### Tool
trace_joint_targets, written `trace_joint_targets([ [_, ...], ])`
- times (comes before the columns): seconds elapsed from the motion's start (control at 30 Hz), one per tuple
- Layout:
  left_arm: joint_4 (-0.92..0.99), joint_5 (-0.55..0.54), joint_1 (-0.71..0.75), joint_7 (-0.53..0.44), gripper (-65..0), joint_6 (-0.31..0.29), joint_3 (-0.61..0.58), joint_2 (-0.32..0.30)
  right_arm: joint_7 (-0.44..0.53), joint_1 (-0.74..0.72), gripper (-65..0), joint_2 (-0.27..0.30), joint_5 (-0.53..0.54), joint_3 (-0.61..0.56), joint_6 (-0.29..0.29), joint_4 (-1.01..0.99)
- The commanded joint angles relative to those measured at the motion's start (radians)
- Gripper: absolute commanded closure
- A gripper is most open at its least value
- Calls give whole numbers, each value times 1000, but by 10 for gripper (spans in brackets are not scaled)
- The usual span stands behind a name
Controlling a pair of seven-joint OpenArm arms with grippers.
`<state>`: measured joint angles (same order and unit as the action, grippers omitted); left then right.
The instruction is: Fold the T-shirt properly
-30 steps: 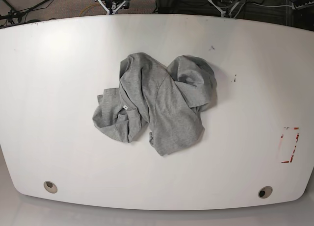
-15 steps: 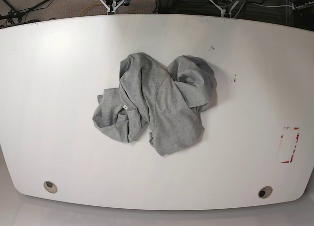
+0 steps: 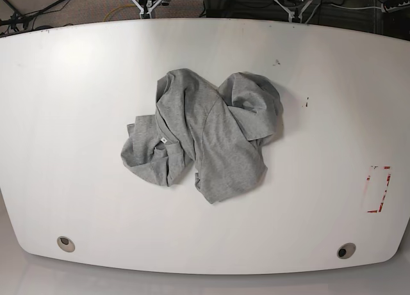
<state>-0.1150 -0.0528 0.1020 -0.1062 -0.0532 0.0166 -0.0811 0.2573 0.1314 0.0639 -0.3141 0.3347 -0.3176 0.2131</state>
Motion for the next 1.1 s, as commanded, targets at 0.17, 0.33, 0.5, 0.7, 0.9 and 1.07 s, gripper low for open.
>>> trace_joint_targets([
  [0.17,-2,0,61,-89,-240,-3,-2,-10,21,40,-146,9,0,5,-7,10],
  [0.33,-2,0,110,-162,-240,-4,-2,-12,38,132,-146,6,7,8,-7,136],
  [0.5,-48,0,163,-169,-240,-6,-2,-16,38,233,-146,-23,7,36,-8,259],
  [0.7,-326,-2,347,-166,-240,-6,0,-55,38,363,-146,-57,7,74,-16,424],
  [0.9,-550,-5,508,-166,-240,-6,3,-96,38,505,-146,-100,68,66,-16,610],
  [1.07,-720,-6,632,-166,-240,-6,6,-121,38,633,-146,-108,132,33,-18,767],
])
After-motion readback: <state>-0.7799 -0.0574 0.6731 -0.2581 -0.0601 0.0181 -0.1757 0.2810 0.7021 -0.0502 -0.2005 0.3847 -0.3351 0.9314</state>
